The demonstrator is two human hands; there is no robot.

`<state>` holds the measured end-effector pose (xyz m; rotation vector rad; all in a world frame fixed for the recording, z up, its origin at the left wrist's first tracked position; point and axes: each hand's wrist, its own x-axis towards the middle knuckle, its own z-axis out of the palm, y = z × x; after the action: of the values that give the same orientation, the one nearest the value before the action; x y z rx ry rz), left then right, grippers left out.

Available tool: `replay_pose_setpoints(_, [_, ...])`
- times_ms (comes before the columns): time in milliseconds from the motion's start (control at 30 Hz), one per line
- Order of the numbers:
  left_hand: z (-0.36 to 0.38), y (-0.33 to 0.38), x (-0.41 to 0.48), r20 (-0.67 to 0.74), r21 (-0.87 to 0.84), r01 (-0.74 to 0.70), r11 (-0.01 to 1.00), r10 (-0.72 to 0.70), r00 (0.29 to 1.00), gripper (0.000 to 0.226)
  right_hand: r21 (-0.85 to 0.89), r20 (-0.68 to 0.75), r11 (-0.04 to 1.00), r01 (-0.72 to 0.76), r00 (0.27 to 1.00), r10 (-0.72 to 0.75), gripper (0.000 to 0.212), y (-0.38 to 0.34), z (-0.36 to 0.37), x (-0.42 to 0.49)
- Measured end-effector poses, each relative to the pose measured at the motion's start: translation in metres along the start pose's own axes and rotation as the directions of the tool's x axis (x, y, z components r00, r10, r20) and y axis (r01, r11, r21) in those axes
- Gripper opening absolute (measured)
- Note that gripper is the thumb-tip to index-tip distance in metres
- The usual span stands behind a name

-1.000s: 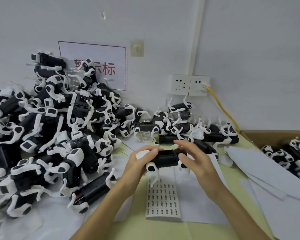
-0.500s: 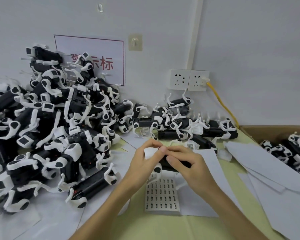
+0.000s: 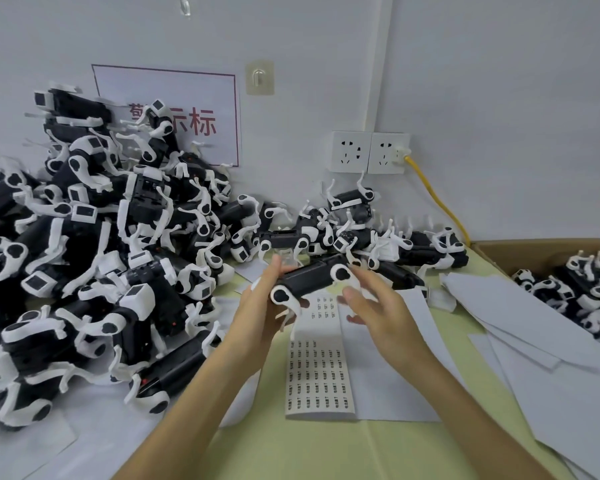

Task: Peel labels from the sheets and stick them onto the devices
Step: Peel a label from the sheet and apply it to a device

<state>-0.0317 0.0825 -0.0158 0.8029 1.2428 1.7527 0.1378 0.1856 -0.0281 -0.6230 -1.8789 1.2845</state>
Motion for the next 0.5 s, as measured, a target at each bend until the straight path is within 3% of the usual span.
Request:
replay_pose_setpoints(167, [-0.010, 0.002, 0.001, 0.256, 0.090, 0.080, 0.993, -0.101, 0.961, 0.067, 0.078, -0.161, 0.997, 0.020, 0.987, -0.008, 0.032, 0.003, 0.000, 0.004])
replay_pose_setpoints(267, [-0.015, 0.002, 0.004, 0.282, 0.077, 0.140, 0.987, -0.157, 0.946, 0.072, 0.189, -0.195, 0.982, 0.020, 0.981, 0.018, 0.034, 0.002, -0.002, 0.005])
replay_pose_setpoints(367, [-0.015, -0.001, 0.009, 0.130, -0.062, 0.154, 0.986, -0.145, 0.981, 0.060, 0.233, -0.095, 0.971, -0.058, 0.992, 0.082, 0.050, 0.004, -0.001, 0.005])
replay_pose_setpoints(433, [-0.015, -0.002, 0.012, -0.035, -0.137, 0.093, 0.986, -0.099, 0.994, 0.043, 0.022, -0.068, 0.996, -0.081, 0.994, 0.082, 0.049, 0.011, 0.000, 0.004])
replay_pose_setpoints(500, [-0.017, -0.005, 0.015, -0.255, -0.026, 0.015, 1.000, -0.021, 0.967, 0.033, -0.345, -0.022, 0.937, -0.051, 0.999, 0.047, 0.059, 0.021, 0.000, 0.001])
